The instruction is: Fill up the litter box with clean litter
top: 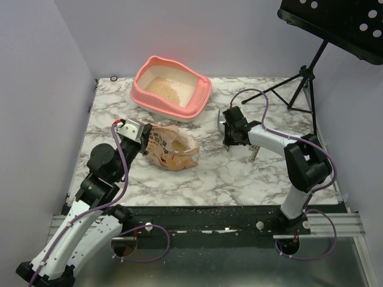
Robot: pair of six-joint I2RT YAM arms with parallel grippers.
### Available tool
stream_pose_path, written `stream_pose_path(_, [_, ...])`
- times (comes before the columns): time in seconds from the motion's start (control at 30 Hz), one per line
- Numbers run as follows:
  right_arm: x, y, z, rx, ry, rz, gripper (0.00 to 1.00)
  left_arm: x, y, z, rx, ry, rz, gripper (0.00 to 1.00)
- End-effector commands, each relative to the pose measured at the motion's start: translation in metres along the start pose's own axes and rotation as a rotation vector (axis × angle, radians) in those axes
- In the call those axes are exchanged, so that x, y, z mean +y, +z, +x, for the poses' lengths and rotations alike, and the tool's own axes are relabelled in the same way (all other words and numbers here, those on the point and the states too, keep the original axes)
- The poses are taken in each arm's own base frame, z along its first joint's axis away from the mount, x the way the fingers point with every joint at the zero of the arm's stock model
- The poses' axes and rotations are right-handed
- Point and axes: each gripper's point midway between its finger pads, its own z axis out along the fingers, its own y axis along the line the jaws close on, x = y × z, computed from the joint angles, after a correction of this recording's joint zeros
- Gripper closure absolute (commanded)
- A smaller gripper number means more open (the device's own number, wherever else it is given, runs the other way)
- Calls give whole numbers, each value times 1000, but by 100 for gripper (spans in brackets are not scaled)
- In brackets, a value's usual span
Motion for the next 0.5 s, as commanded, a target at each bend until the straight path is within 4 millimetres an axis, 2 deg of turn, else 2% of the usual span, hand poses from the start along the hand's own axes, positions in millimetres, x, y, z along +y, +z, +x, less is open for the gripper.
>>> stream_pose_path(0.0, [-7, 4, -2, -12, -4, 23, 100, -6, 3, 1, 18, 9, 33, 100])
stream_pose_path(0.1, [-10, -7, -7, -44, -6, 32, 99, -11, 4, 0, 21, 24, 65, 100])
stream_pose_path(0.23, [-10, -39, -22, -131, -39, 3, 100, -17, 7, 2, 37, 30, 102, 100])
stream_pose_path(0.4, [13, -101, -32, -240, -187, -80, 99, -18, 12, -3, 67, -33, 93, 98])
stream_pose_path(0.43, [18, -113, -32, -255, -217, -100, 100, -20, 12, -4, 80, -37, 103, 95])
stream_pose_path(0.47, [27, -126, -29, -272, -253, -135, 99, -25, 12, -7, 89, -38, 131, 87])
